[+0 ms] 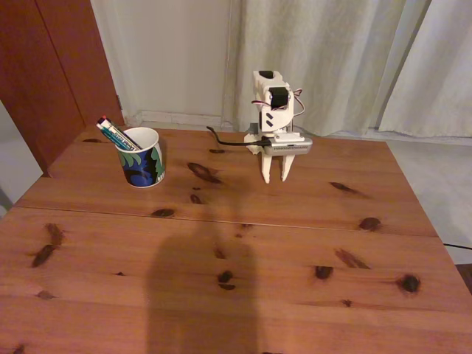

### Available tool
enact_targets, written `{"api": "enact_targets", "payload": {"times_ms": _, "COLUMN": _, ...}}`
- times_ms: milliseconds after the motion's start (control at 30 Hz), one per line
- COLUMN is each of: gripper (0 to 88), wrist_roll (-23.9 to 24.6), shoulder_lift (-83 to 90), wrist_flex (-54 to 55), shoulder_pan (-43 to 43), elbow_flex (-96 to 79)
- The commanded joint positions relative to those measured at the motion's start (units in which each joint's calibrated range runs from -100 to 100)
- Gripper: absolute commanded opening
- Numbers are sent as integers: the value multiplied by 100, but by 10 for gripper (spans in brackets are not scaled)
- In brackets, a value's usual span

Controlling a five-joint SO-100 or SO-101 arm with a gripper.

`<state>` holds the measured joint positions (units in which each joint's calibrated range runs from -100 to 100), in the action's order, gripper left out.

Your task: Clean up the desk and place the pens and markers into the cup

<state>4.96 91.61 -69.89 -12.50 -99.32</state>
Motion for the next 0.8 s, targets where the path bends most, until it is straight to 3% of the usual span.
{"api": "enact_targets", "payload": {"times_ms": 0, "gripper": 167, "wrist_roll": -35, "shoulder_lift": 566, "wrist_flex": -697, "shoulder_pan": -121, "elbow_flex": -41}}
{"api": "enact_targets", "payload": {"times_ms": 767, "gripper": 167, "wrist_roll": -35, "shoulder_lift": 616, "wrist_flex": -689, "shoulder_pan": -161, "elbow_flex": -41}}
